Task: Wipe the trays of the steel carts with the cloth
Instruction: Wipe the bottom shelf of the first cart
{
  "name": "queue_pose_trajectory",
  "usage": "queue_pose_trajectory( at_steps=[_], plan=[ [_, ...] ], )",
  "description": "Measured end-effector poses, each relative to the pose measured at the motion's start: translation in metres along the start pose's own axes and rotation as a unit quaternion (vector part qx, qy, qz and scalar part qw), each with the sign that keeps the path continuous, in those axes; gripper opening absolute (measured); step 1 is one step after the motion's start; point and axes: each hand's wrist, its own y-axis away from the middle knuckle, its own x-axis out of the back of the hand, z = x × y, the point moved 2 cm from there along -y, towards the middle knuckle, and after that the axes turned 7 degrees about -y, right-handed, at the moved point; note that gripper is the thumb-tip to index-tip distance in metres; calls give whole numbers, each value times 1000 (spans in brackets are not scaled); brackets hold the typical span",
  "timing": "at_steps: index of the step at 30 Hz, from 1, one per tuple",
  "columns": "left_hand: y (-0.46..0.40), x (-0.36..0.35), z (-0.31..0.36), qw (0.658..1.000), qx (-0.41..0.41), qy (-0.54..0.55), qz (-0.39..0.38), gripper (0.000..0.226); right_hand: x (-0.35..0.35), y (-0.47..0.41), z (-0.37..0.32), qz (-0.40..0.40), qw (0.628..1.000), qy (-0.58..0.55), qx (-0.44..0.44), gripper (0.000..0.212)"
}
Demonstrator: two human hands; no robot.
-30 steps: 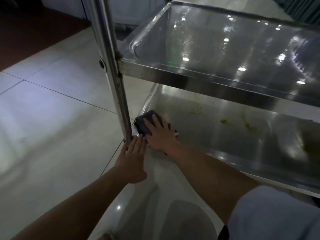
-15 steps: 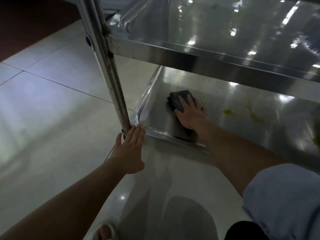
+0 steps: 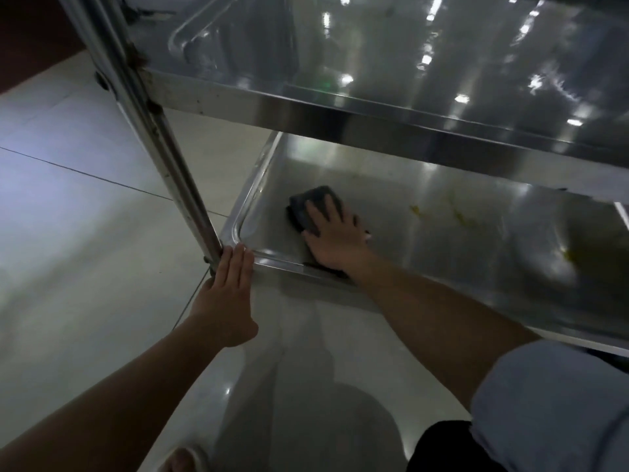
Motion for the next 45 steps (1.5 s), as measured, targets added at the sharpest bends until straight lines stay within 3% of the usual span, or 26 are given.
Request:
queue_pose_trajectory(
  at_steps=[3,6,11,17,20,24,26,29,31,33,35,38,41,45],
  plan=[
    [3,7,4,998,5,-63,-1,115,-3,12,-9,-56,988,33,141,64],
    [7,12,8,991,13,-129,20,109,8,11,19,-62,988,21,136,65],
    [4,23,25,987,55,-154,-11,107,34,30,134,49,996,-32,-61,65],
    [-13,56,46,981,112,-114,-108,92,64,102,273,85,959,-67,-261,66],
    [-26,74,91,996,79,14,-35,62,67,117,288,64,951,-81,-293,68],
    [-32,80,197,991,11,123,53,68,55,122,253,69,935,-104,-333,66],
    [-35,72,240,985,17,158,60,65,44,121,218,63,953,-80,-284,66],
    [-39,59,271,984,11,163,67,61,36,114,183,9,994,-49,-102,65],
    [-42,46,269,991,12,127,47,66,40,112,191,-22,998,-54,-28,64],
    [-44,38,261,994,2,89,66,69,49,115,214,-24,998,-52,-10,65],
    [-48,35,250,991,-20,98,85,68,60,123,246,-3,998,-44,-54,67],
    [-49,38,249,984,-26,140,102,67,76,142,327,27,978,-63,-198,71],
    [-47,39,255,983,-8,132,129,70,87,176,411,57,933,-75,-348,83],
    [-47,40,257,981,-12,135,141,76,102,221,446,68,859,-120,-493,71]
  ],
)
